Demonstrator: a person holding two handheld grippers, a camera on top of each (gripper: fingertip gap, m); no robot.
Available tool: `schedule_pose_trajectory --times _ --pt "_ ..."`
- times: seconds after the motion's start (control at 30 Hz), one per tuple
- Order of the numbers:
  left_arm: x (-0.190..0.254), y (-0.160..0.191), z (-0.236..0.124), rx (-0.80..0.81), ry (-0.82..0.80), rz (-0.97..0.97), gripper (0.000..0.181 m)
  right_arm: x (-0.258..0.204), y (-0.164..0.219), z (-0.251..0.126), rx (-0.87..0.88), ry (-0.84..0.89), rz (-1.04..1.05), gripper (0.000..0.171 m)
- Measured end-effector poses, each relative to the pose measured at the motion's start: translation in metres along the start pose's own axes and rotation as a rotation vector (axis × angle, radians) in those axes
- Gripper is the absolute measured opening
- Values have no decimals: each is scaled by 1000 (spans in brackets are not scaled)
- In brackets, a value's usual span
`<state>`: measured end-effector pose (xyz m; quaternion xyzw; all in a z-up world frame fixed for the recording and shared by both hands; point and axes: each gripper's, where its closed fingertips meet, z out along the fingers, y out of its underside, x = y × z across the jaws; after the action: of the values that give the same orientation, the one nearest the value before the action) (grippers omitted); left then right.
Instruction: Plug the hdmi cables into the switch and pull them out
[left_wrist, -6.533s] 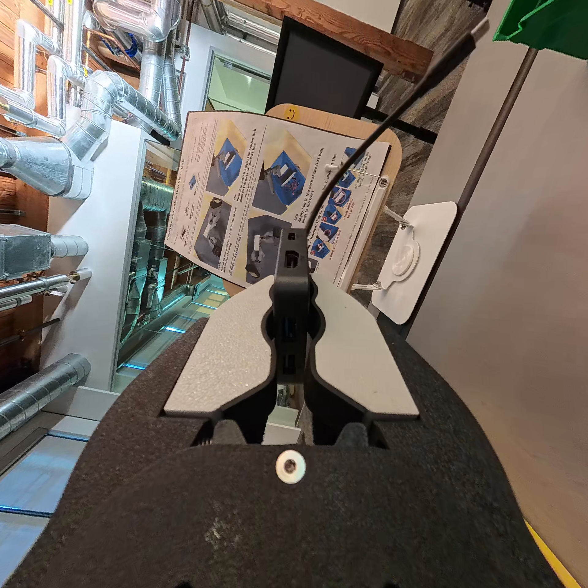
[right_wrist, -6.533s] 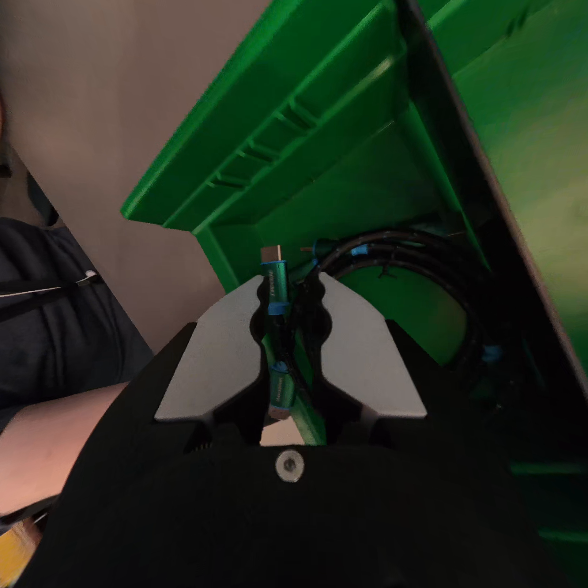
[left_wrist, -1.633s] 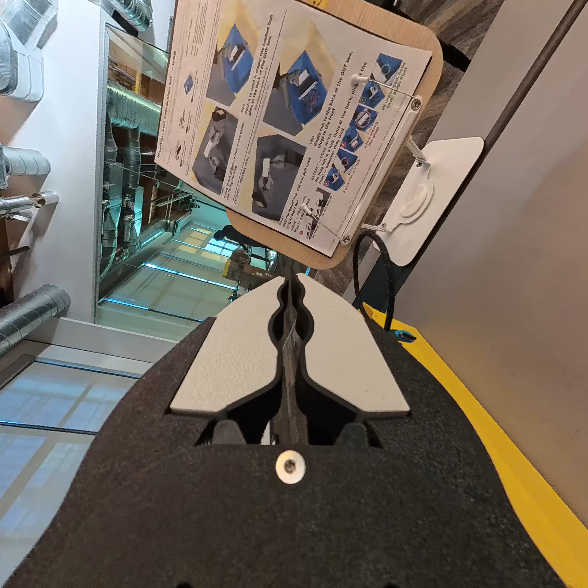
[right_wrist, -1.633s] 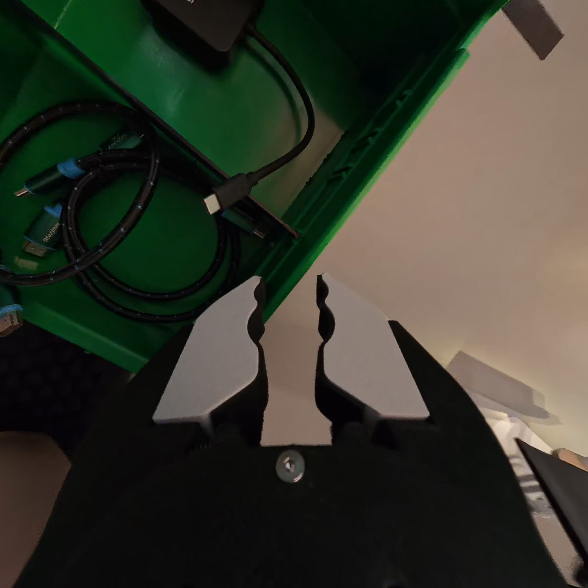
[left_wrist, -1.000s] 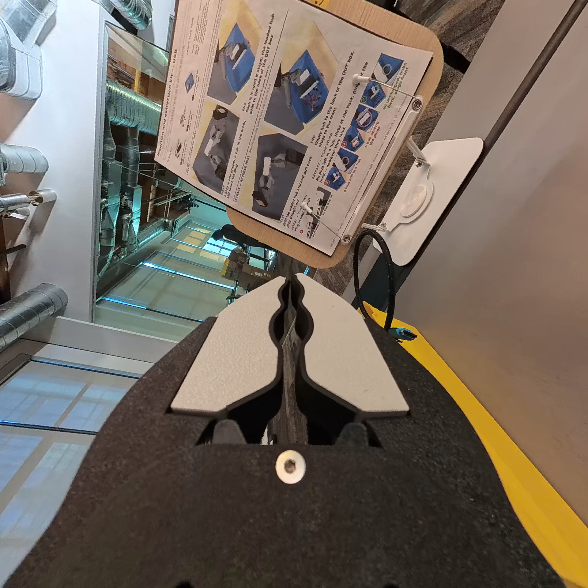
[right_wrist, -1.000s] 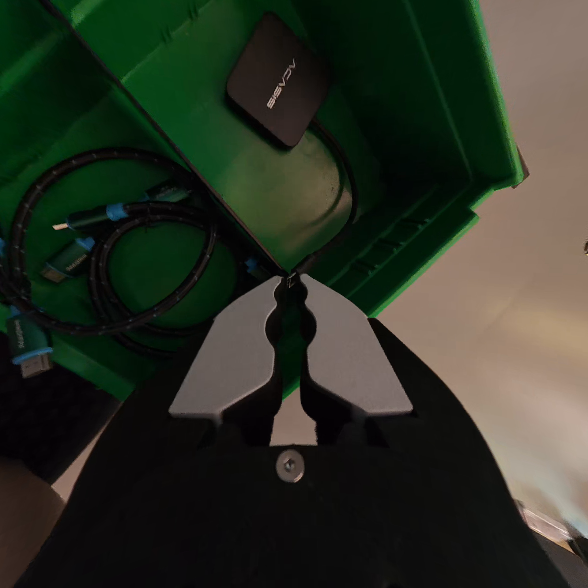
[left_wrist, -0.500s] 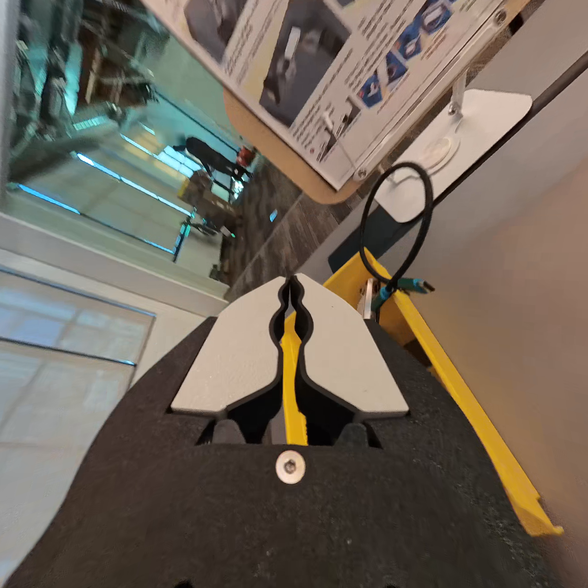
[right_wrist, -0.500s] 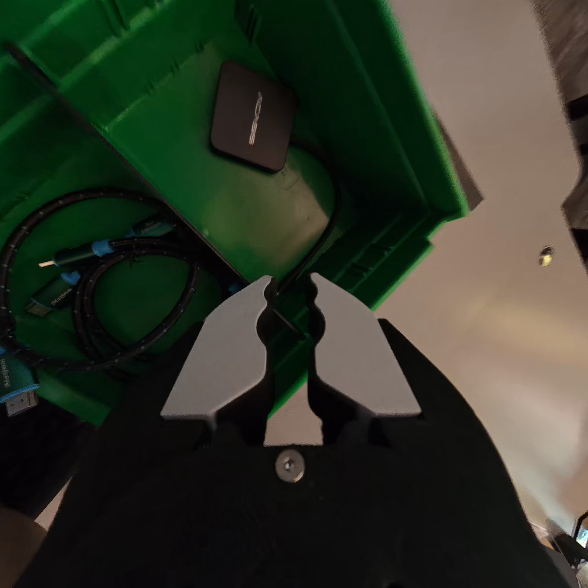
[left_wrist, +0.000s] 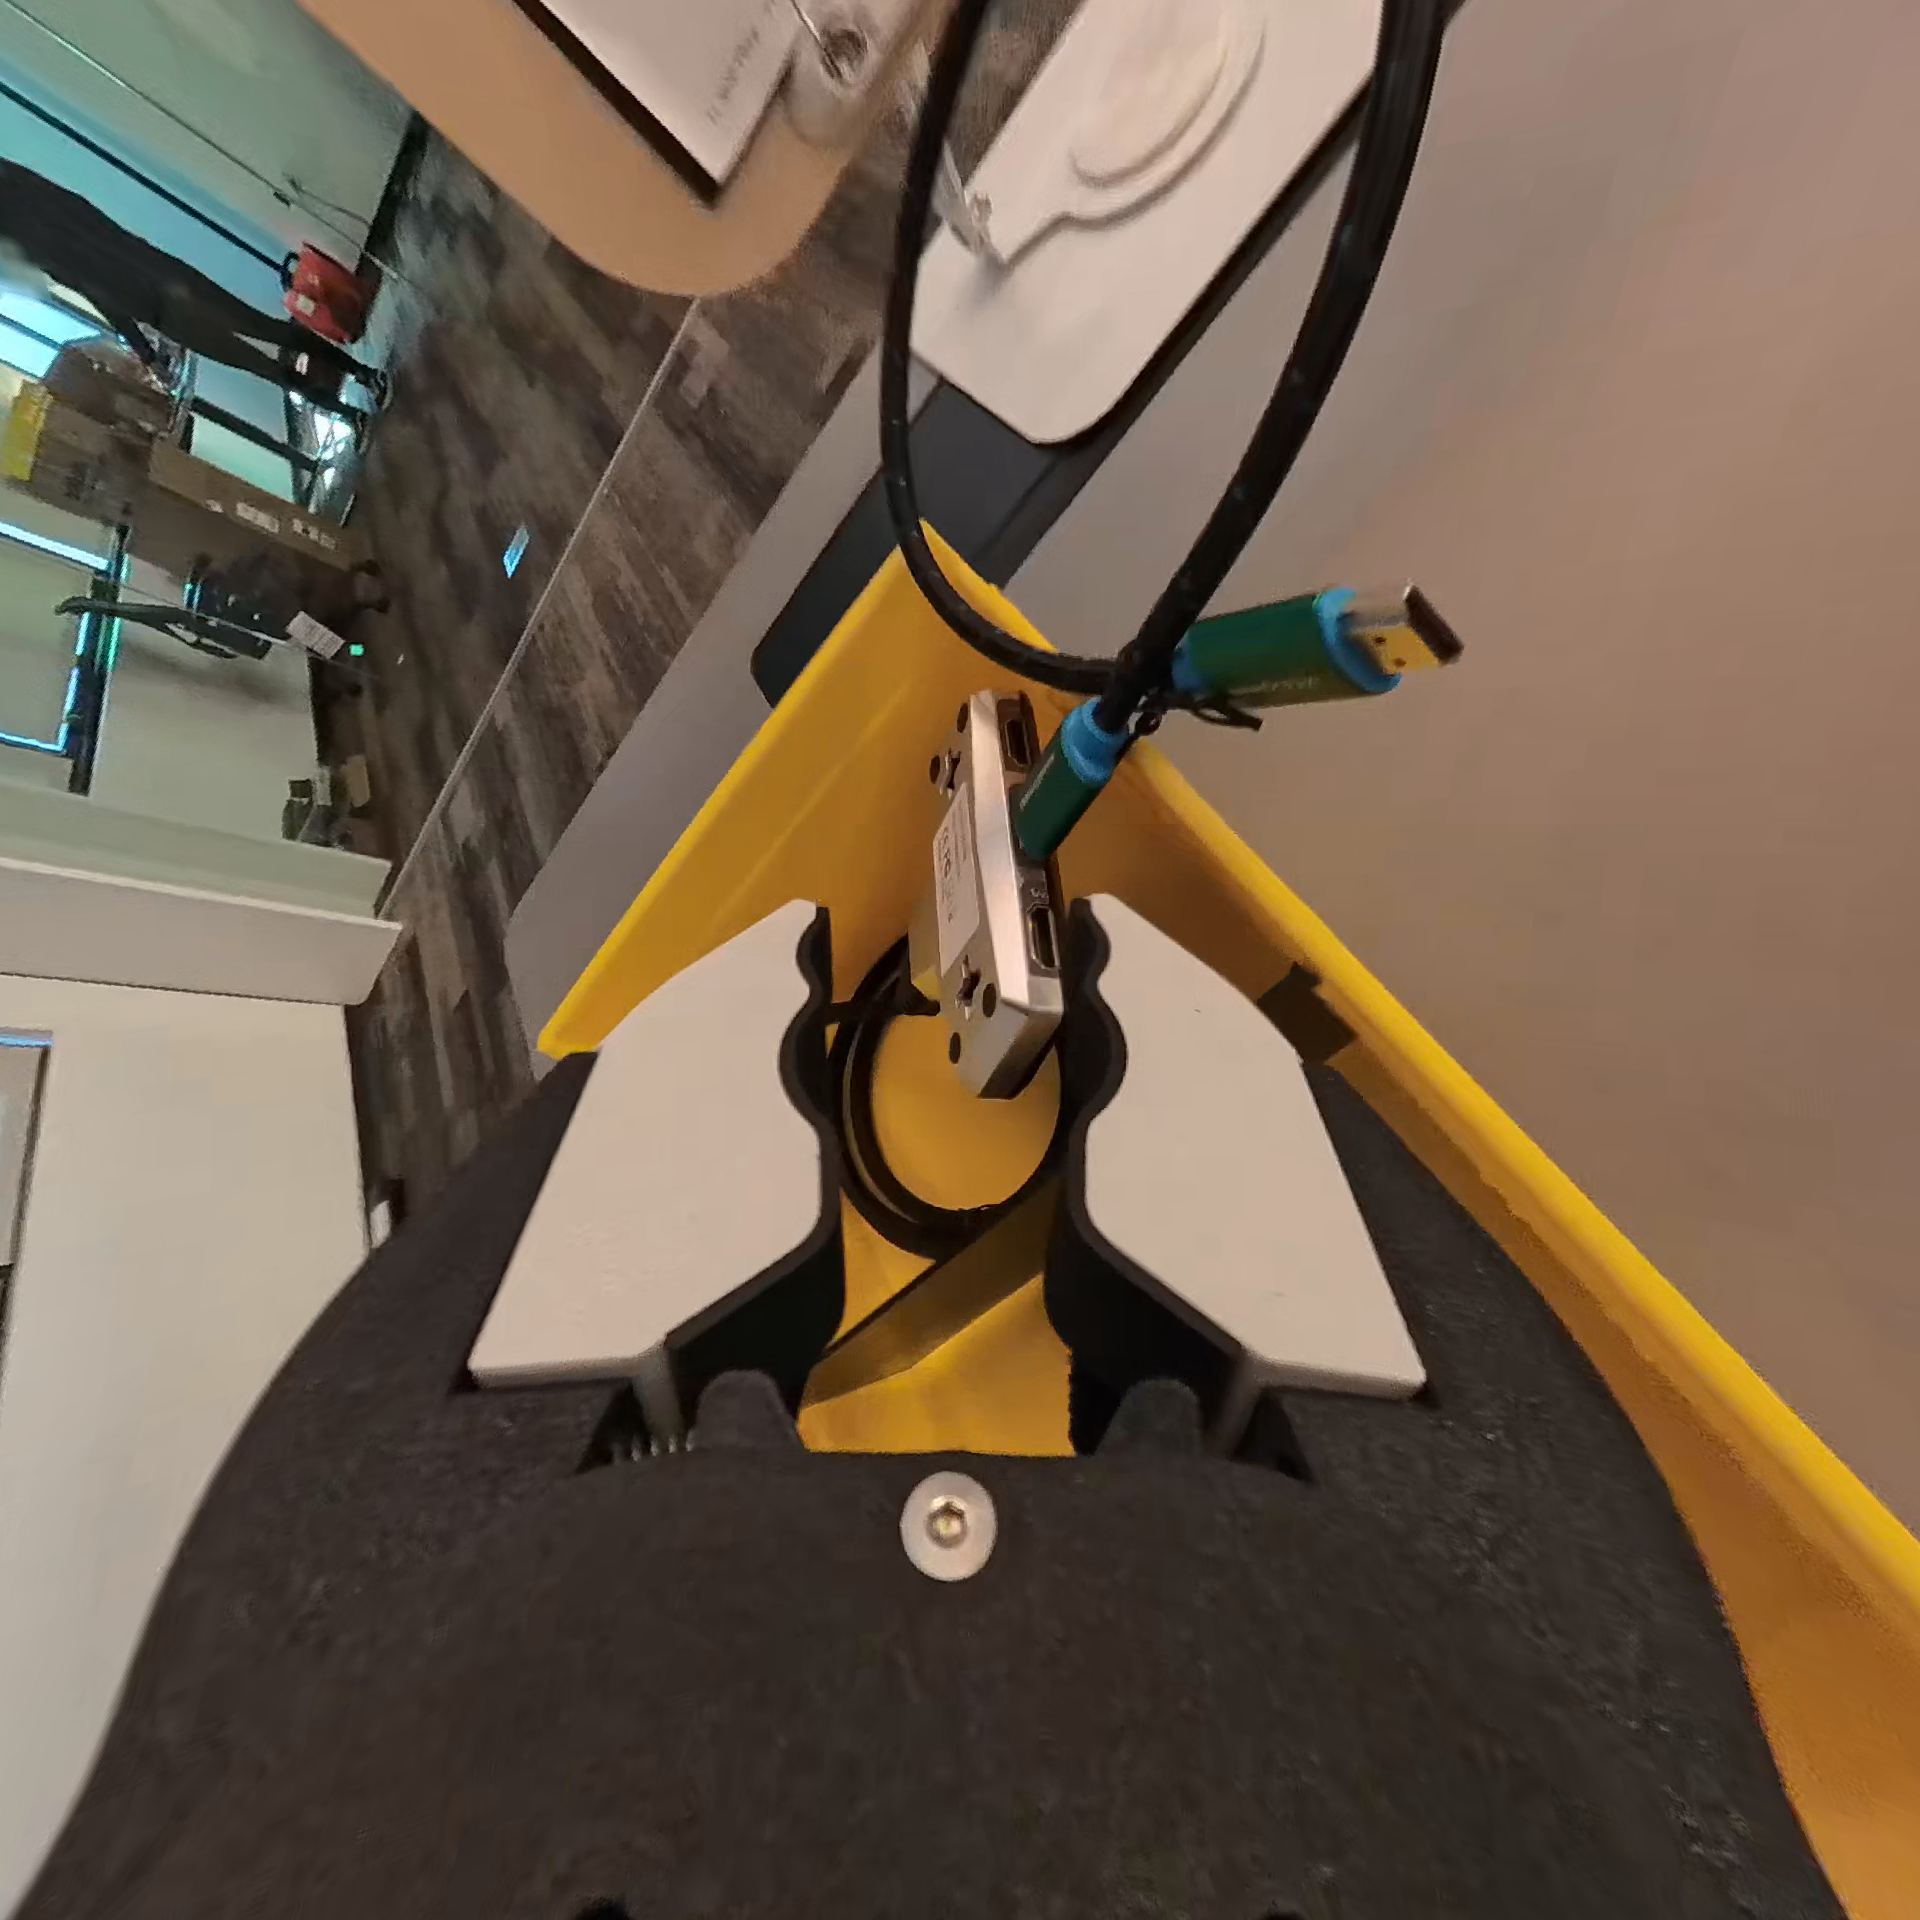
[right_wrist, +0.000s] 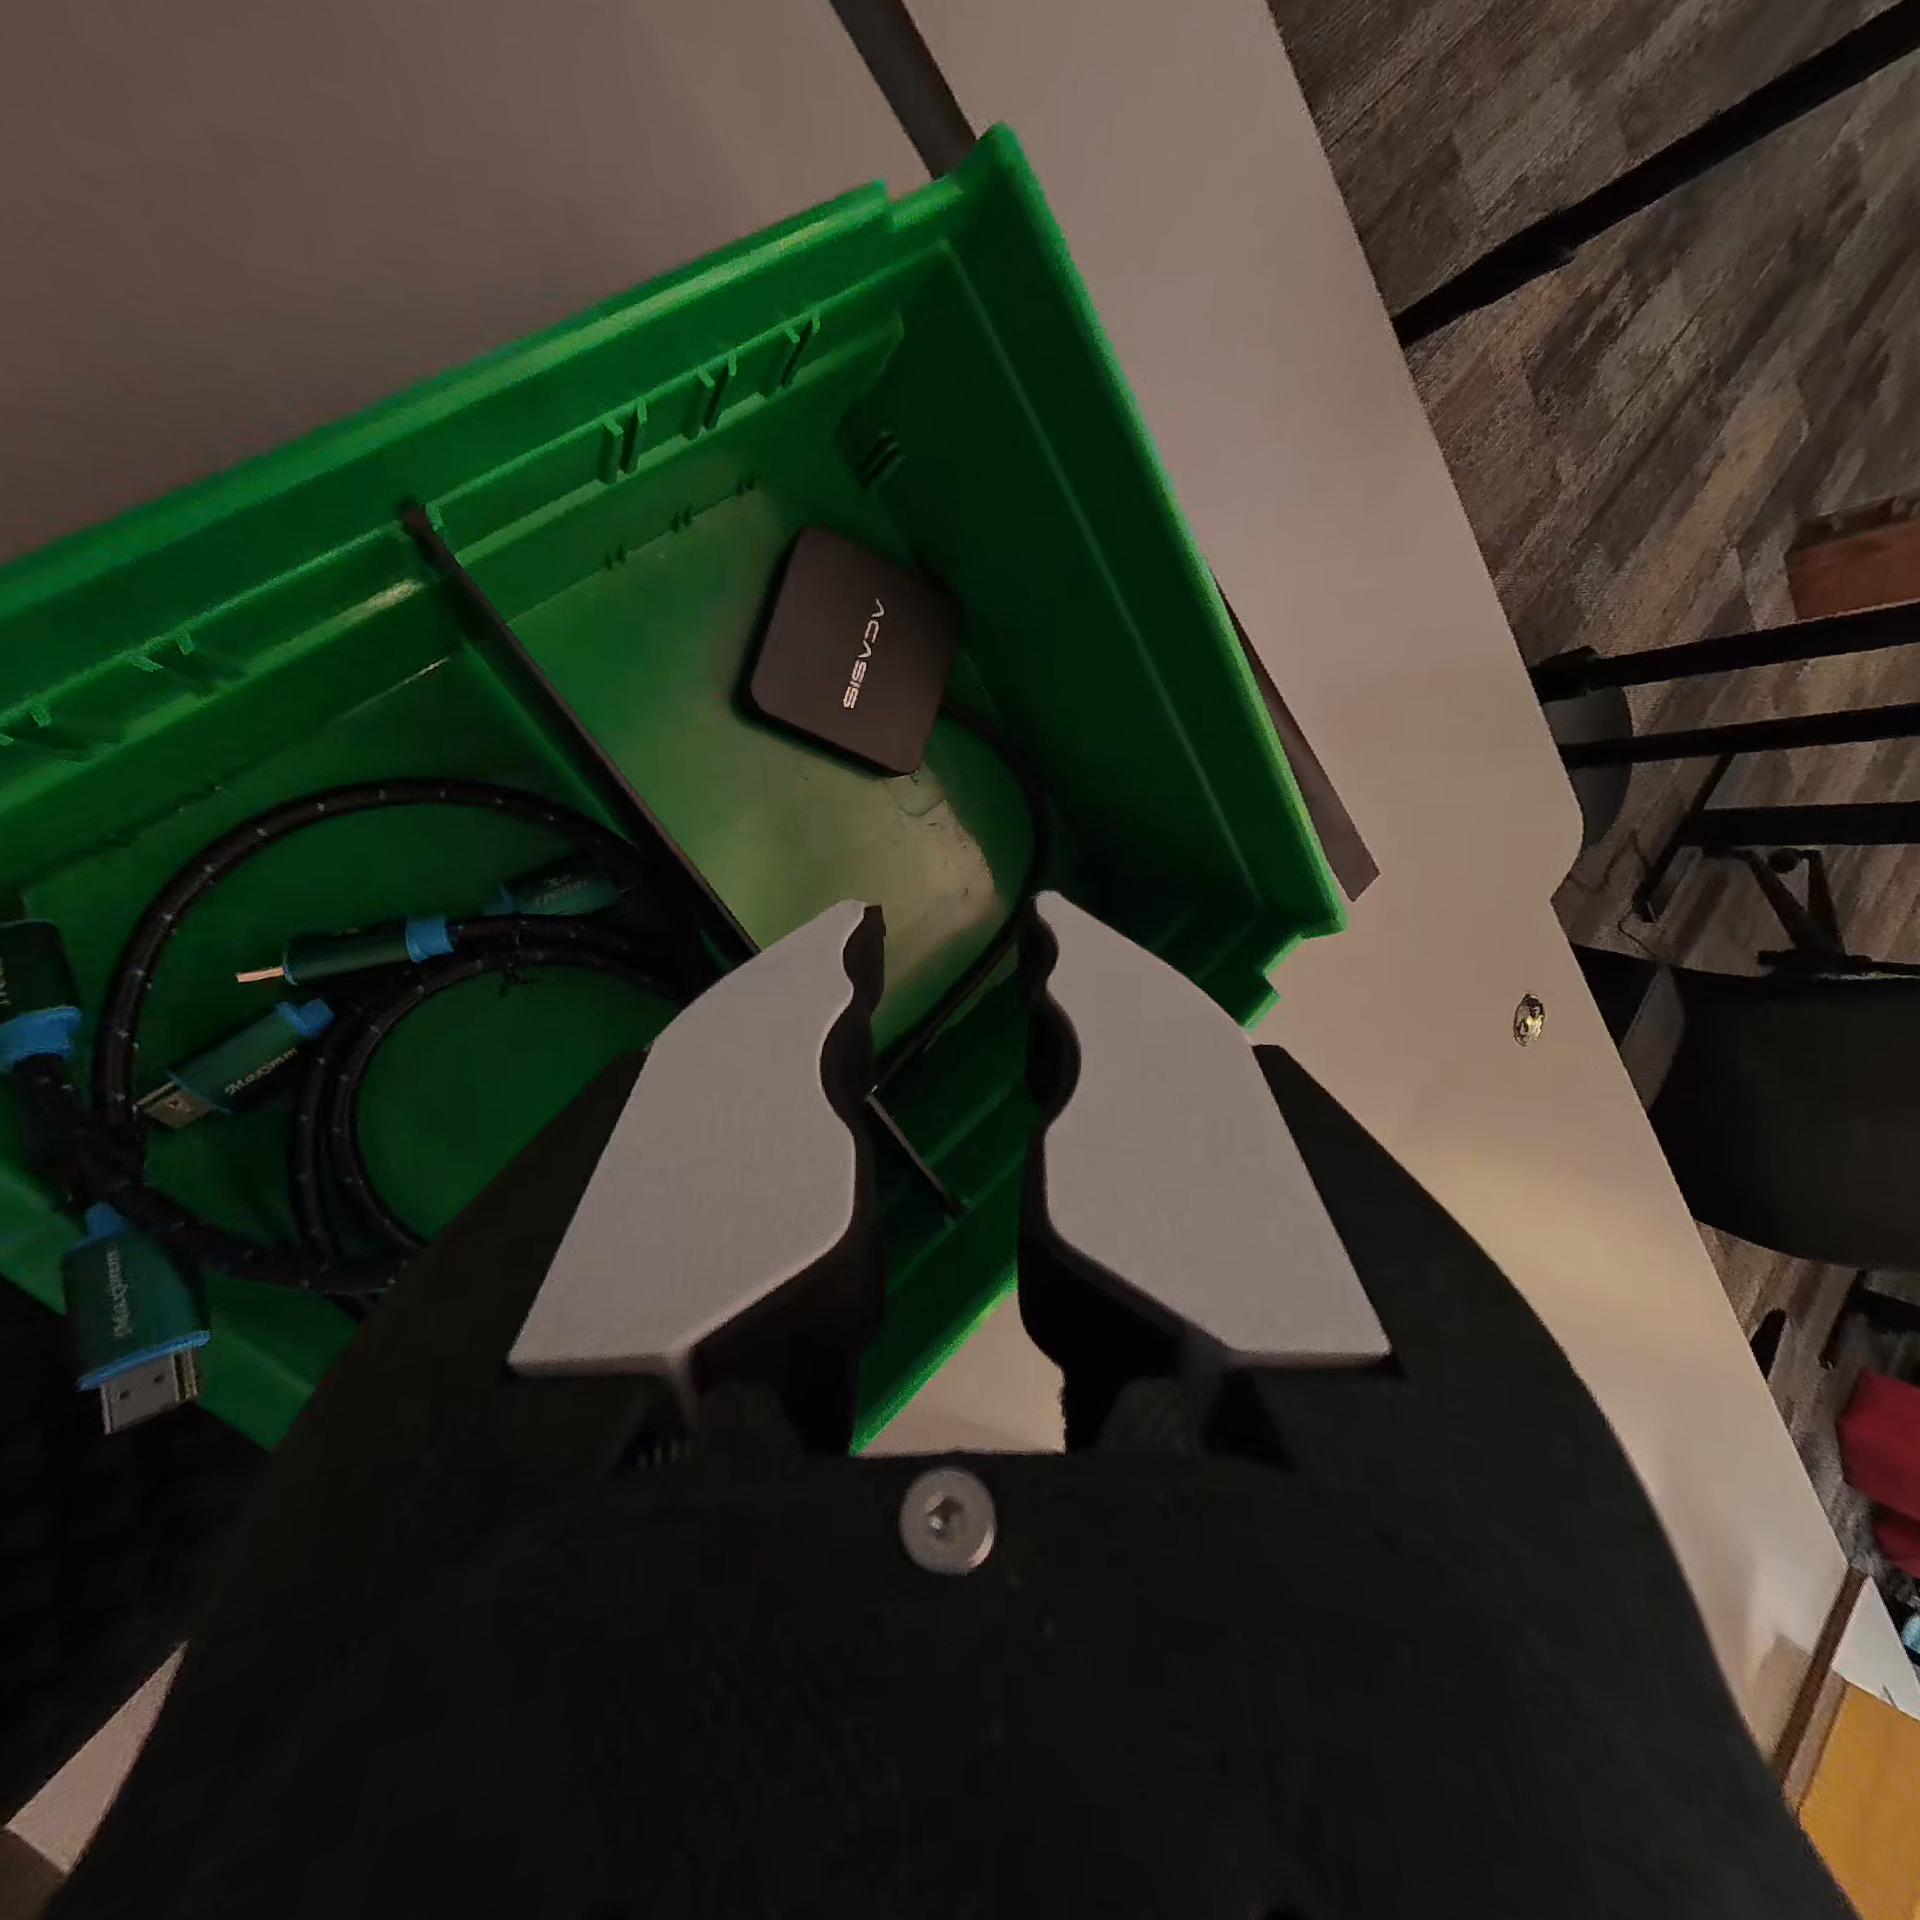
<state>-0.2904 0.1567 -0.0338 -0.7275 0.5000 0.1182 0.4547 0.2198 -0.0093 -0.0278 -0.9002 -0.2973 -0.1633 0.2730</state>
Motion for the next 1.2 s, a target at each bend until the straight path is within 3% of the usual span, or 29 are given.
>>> schedule_pose_trajectory --times 0.2,0.43,0.67,1.0,1.2 --pt "10 14 30 -72 10 3 48 3 -1 -2 30 -2 32 28" --pt "3 13 32 -104 -57 41 41 5 0 -4 37 -2 39 28" --pt "6 22 36 -256 -99 122 21 0 -3 -3 37 -6 11 28" --pt "-3 21 45 -193 -184 268 21 0 -4 -3 45 -9 1 28" --pt "-7 16 38 -133 -157 219 20 0 -7 -6 61 -3 -6 27"
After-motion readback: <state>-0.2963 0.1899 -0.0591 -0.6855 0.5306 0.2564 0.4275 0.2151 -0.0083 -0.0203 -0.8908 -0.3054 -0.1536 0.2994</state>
